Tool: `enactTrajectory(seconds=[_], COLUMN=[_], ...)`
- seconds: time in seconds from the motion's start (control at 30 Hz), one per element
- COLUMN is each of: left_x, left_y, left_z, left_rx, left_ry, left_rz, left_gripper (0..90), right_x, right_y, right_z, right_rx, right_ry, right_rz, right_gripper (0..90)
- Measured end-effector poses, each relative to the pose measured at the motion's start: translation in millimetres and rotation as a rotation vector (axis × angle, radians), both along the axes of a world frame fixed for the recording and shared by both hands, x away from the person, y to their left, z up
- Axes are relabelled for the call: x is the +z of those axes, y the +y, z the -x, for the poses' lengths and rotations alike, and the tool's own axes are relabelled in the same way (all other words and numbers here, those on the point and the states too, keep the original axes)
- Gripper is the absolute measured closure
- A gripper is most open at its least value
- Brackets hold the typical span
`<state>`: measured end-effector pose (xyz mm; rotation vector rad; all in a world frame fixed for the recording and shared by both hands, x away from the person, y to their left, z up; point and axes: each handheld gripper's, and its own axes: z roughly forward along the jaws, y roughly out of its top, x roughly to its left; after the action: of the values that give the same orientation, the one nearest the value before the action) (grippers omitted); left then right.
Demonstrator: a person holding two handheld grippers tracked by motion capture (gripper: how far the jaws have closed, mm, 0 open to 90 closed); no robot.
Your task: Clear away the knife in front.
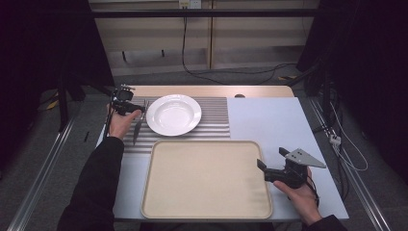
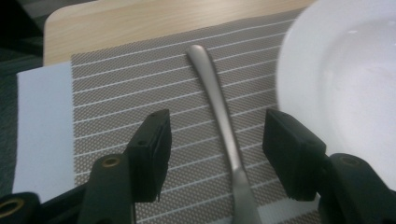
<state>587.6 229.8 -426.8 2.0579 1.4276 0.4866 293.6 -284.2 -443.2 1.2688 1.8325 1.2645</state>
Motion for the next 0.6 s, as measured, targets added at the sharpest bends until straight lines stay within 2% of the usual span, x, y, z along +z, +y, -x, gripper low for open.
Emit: enactTrajectory(seconds=[0.1,0.13,0.3,0.37,0.43,0.47,0.53,0.6], left_x=[-3.9,-7.5,-11.9,-12.4,-14.4,-18.1,-19.9,-18.9], left_y=[0.1,0.5,-4.5,-7.9,-10.8,-11.9,-11.9,-10.4], left_z=[-3.1,-5.6,-9.6,-11.3,-12.4,-13.7,-14.0,-15.6], left_rx=[0.001,0.0,-0.015,-0.019,-0.021,-0.014,-0.008,0.004], left_ry=[0.015,0.033,0.059,0.072,0.079,0.1,0.097,0.111], left_rz=[-0.006,0.006,-0.011,-0.022,-0.015,-0.032,-0.027,-0.01], left_gripper=[50.5,52.0,56.9,61.4,63.5,67.5,69.0,70.0], right_x=[-0.2,-0.2,-0.3,-0.3,-0.3,-0.3,-0.3,-0.3], right_y=[-0.4,-0.5,-0.4,-0.3,-0.3,-0.2,-0.1,-0.2], right_z=[-0.4,-0.5,-0.7,-0.6,-0.5,-0.4,-0.4,-0.4], right_rx=[0.0,-0.001,-0.001,0.0,0.002,0.005,0.003,0.004], right_ry=[0.003,0.004,0.005,0.005,0.004,0.003,0.003,0.004], right_rz=[0.001,0.0,-0.003,-0.003,-0.001,-0.001,-0.001,-0.002], right_gripper=[5.9,5.9,5.8,5.7,5.7,5.7,5.8,5.7])
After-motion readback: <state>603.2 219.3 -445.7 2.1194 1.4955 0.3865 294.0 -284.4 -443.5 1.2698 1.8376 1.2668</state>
